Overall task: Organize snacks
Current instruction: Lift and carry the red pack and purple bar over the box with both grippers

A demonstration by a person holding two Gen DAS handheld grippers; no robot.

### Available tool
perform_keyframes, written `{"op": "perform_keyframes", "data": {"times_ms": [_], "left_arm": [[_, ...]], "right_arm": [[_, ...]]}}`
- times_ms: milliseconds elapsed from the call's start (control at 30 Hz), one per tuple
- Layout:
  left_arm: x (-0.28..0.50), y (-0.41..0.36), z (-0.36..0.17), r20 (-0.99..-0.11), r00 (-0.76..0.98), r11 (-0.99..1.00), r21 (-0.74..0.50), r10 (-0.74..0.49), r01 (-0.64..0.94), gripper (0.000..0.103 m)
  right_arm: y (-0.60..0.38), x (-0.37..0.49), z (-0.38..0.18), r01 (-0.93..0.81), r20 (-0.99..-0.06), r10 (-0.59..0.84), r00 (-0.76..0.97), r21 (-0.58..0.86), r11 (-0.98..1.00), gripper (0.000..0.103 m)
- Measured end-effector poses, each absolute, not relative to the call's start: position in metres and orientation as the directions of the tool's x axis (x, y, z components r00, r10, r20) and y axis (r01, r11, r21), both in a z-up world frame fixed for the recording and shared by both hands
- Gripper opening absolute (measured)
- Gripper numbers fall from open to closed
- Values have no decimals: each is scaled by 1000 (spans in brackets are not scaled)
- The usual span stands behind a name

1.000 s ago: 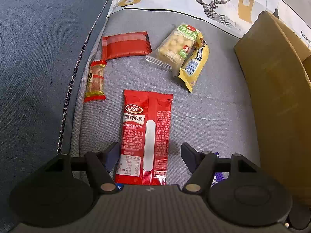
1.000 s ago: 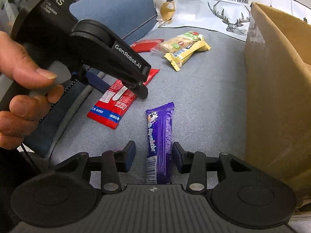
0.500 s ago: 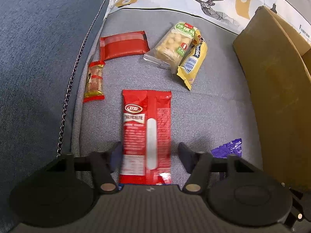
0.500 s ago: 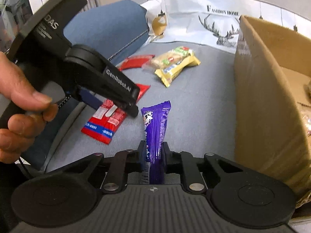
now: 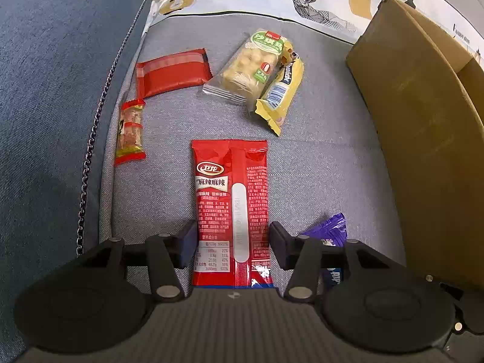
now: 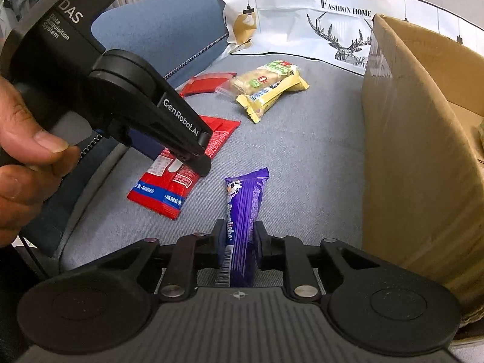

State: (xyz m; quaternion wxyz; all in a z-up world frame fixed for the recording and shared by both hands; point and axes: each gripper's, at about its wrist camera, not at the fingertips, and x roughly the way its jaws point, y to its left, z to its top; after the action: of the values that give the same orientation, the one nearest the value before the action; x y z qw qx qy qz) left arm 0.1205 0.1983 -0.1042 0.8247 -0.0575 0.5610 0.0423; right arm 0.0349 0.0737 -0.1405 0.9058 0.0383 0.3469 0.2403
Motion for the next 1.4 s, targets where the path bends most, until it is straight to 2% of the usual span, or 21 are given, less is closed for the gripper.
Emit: {"op": "perform_keyframes", "data": {"times_ms": [633,833,1033,1267,1400], "left_arm": [[121,198,-105,-931,366,991,-39,10,-127,56],[120,198,-99,-920,391,991,-58,-6,-123,49],[104,188,-70,-852,521,990,-108,-42,-96,48],[76,182,-31,-721,689,971,-210,-77,-112,48],[68,183,-18,-665,744,966,-227,-64,-120,48]], "right_arm": [[76,37,-144,-408,-618,455,641,228,884,22],[75,34,-142,-414,-608,457,649,221,883,19],[71,22,-133,-426,-574,458,678,201,882,17],[55,-1,-115,-417,-489,465,738,211,884,17],[42,-12,-100,-416,-417,475,775,229,880,15]]}}
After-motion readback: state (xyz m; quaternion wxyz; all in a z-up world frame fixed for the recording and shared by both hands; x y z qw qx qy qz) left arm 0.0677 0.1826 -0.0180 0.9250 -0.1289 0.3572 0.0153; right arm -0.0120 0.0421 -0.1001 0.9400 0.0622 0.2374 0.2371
